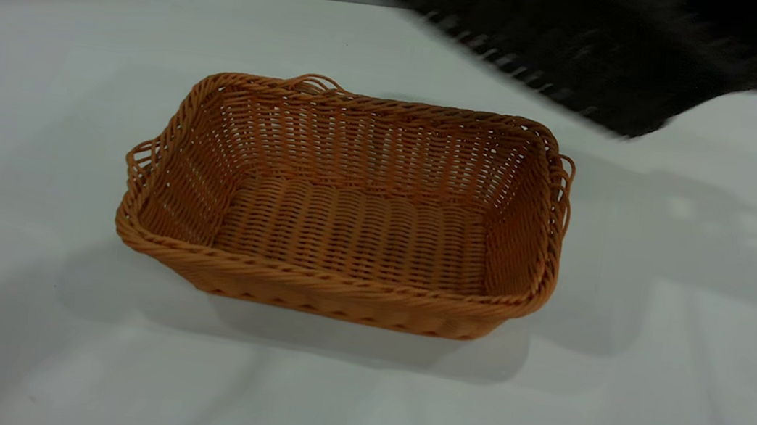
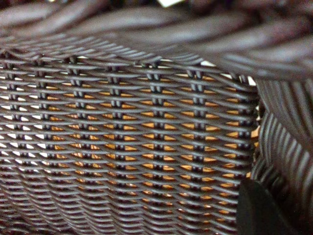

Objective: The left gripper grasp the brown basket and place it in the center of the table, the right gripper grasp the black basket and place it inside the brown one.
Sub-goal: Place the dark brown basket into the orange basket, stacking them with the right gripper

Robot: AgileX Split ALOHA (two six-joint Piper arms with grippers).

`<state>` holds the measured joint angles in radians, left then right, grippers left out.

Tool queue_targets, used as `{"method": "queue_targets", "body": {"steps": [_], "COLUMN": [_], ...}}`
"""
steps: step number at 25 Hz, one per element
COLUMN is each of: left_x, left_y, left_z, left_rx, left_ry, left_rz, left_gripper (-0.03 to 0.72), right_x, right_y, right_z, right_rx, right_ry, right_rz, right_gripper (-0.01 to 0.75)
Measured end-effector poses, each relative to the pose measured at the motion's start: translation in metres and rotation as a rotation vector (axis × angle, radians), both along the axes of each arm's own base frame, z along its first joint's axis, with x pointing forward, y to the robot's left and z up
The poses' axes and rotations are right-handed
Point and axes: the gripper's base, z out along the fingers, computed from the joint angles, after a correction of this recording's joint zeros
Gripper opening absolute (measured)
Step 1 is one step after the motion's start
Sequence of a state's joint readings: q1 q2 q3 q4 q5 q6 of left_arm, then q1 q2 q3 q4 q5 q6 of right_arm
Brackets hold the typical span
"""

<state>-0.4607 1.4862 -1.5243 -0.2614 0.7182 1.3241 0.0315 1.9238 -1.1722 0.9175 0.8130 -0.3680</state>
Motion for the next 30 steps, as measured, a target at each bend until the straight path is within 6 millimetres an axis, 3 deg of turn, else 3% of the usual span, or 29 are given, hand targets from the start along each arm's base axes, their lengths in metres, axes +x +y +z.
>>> {"method": "queue_targets", "body": {"steps": [6, 10, 17, 24, 27, 30], "left_x": [-0.021, -0.022, -0.022, -0.022, -0.022, -0.022], "left_y": [0.010, 0.011, 0.011, 0.011, 0.011, 0.011], "left_z": [0.025, 0.026, 0.026, 0.026, 0.026, 0.026], "left_rx": [-0.046, -0.061, -0.066, -0.066, -0.065, -0.065], "left_ry": [-0.060, -0.052, -0.047, -0.046, -0.045, -0.045], "left_rz": [0.011, 0.025, 0.030, 0.030, 0.030, 0.030], "left_gripper": [0.442, 0.442, 0.442, 0.442, 0.442, 0.442], "right_x": [-0.002, 0.011, 0.012, 0.013, 0.012, 0.013], "right_y": [0.070, 0.098, 0.095, 0.091, 0.091, 0.093], "right_z": [-0.050, -0.069, -0.095, -0.096, -0.092, -0.083], "right_rx": [-0.073, -0.132, -0.254, -0.309, -0.307, -0.303], "right_ry": [0.048, 0.039, 0.157, 0.164, 0.176, 0.175], "right_rz": [0.148, 0.217, 0.244, 0.252, 0.283, 0.355], "right_gripper": [0.093, 0.093, 0.093, 0.108, 0.177, 0.320]}}
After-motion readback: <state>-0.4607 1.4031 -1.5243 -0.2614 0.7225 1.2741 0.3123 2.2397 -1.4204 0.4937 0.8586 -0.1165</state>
